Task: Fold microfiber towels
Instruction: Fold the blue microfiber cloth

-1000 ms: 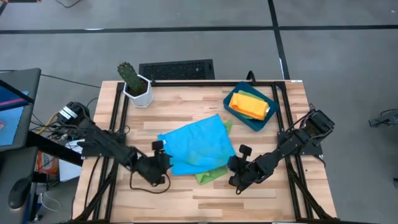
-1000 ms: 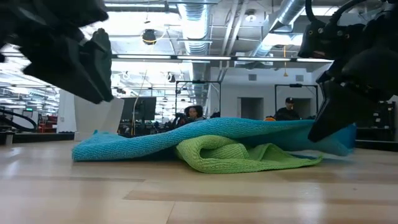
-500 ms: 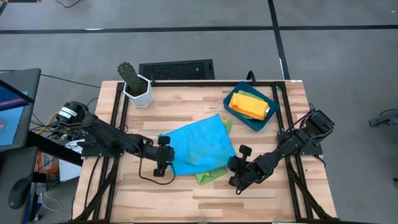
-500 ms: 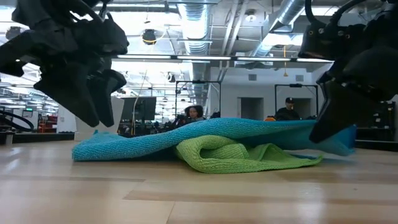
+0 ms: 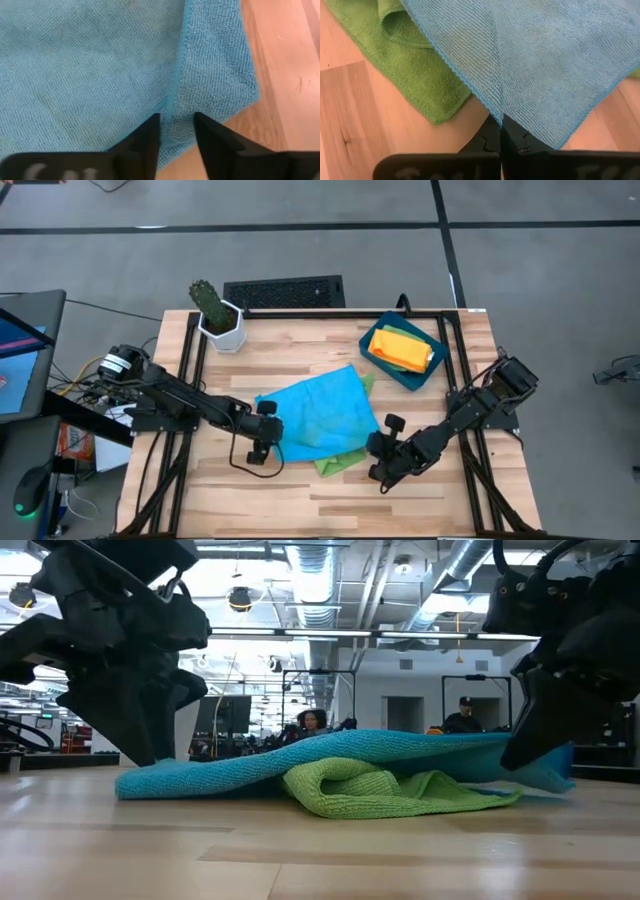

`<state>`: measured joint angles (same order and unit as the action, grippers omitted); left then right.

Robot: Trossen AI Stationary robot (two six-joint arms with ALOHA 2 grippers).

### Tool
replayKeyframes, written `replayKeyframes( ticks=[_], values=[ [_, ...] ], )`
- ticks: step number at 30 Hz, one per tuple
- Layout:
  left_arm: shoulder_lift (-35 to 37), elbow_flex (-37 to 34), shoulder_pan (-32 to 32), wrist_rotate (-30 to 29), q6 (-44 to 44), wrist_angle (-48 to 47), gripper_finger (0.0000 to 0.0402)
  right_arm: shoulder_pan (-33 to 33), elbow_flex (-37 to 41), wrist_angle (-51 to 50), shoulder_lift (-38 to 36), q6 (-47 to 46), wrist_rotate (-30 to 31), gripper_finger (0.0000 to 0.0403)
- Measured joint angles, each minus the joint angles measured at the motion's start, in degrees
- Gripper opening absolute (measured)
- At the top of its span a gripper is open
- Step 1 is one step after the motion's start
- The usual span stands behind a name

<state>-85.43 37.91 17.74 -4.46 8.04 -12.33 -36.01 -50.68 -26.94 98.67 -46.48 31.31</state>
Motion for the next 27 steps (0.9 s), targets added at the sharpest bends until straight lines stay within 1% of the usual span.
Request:
replayKeyframes(
  ticks=[5,6,8,10,12,14,17,20,22,24,26,27],
  values=[
    [0.0,0.0,0.0,0.0,0.0,-0.2,0.0025,0.0,0.0,0.0,0.0,0.0,0.0,0.0012],
    [0.0,0.1,0.0,0.0,0.1,-0.2,0.0013,0.0,0.0,0.0,0.0,0.0,0.0,0.0012],
    [0.0,0.8,0.0,0.1,1.7,-1.0,0.0007,0.0,0.0,0.0,0.0,0.0,0.0,0.0012],
    [0.0,3.0,0.1,0.1,3.4,-3.7,0.0006,0.0,-0.5,-0.7,0.0,0.3,0.4,0.0012],
    [0.0,7.0,0.6,-0.5,4.7,-9.9,0.0002,0.3,-1.8,-2.7,-0.9,2.2,1.8,0.0011],
    [0.0,11.8,1.5,-2.6,5.6,-18.0,0.0002,1.4,-3.9,-4.1,-1.7,5.1,4.0,0.0009],
    [0.0,19.9,3.1,-9.0,7.2,-31.6,0.0001,4.2,-5.9,-6.2,-4.1,11.6,8.3,0.0009],
    [0.1,28.3,4.9,-18.8,12.1,-47.0,0.0,8.4,-6.8,-4.1,-6.5,18.4,12.9,0.001],
    [0.1,33.3,6.3,-27.4,18.7,-57.2,0.0,11.7,-6.9,0.7,-7.5,23.6,15.1,0.0008],
    [0.1,38.0,7.6,-35.2,25.7,-67.2,0.0,15.0,-6.3,8.5,-7.7,29.4,17.0,0.0007],
    [0.1,41.5,8.7,-40.6,33.0,-75.5,0.0,18.3,-5.9,17.7,-6.3,35.4,16.6,0.0007],
    [0.1,42.7,9.1,-42.5,36.2,-78.1,0.0,19.7,-5.9,22.3,-4.8,37.8,14.9,0.0007]
  ],
)
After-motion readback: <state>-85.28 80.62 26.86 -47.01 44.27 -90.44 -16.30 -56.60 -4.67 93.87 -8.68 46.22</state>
